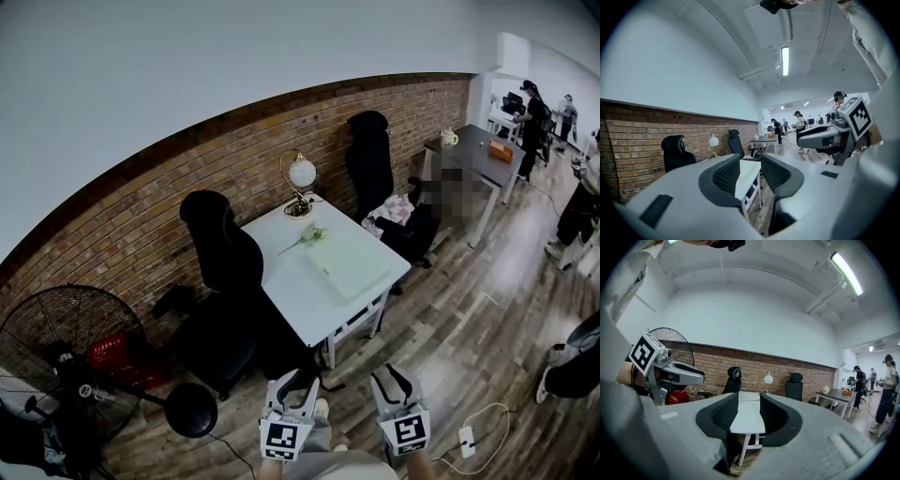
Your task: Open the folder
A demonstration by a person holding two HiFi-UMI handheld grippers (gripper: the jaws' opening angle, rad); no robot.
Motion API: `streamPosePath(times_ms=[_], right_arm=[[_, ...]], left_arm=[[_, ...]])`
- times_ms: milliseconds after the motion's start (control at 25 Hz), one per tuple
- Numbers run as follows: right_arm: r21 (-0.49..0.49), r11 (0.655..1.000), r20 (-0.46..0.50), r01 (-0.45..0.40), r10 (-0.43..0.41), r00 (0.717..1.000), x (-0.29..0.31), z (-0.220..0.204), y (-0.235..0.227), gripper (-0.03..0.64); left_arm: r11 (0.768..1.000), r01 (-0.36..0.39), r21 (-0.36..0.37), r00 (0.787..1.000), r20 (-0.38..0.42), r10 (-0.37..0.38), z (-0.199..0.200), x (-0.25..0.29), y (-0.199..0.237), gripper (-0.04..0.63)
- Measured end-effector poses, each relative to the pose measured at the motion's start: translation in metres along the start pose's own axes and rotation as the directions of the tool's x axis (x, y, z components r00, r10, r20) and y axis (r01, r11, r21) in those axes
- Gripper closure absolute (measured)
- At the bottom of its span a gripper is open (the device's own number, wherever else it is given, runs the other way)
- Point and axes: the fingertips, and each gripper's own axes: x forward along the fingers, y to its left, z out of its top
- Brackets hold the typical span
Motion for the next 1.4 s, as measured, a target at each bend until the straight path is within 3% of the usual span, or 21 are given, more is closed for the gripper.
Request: streamPosePath(times_ms=[520, 960, 1080, 1240, 1400], right_arm=[[-0.022, 1.000, 0.016, -0.001, 0.001, 1.000, 0.047, 0.001, -0.023, 0.489], [-0.019, 1.000, -0.024, 0.006, -0.006, 1.000, 0.098, -0.009, -0.047, 0.489], [0.036, 0.999, -0.057, 0.022, -0.020, 0.998, 0.113, -0.008, -0.055, 0.489], [-0.010, 1.000, -0.043, 0.015, -0.016, 0.999, 0.140, -0.009, -0.066, 0.489], [0.029, 0.999, -0.084, 0.030, -0.027, 0.996, 0.163, -0.010, -0.075, 0.489]], left_arm=[[1.000, 0.003, -0.019, 1.000, -0.012, -0.004, -0.005, 0.044, 0.026, 0.459], [0.998, 0.017, -0.056, 0.998, -0.057, -0.020, -0.014, 0.096, 0.055, 0.463], [0.998, 0.025, -0.054, 0.998, -0.055, -0.028, -0.014, 0.113, 0.065, 0.463], [0.997, 0.034, -0.064, 0.998, -0.058, -0.038, -0.015, 0.136, 0.082, 0.463], [0.996, 0.042, -0.079, 0.996, -0.073, -0.048, -0.017, 0.159, 0.097, 0.465]])
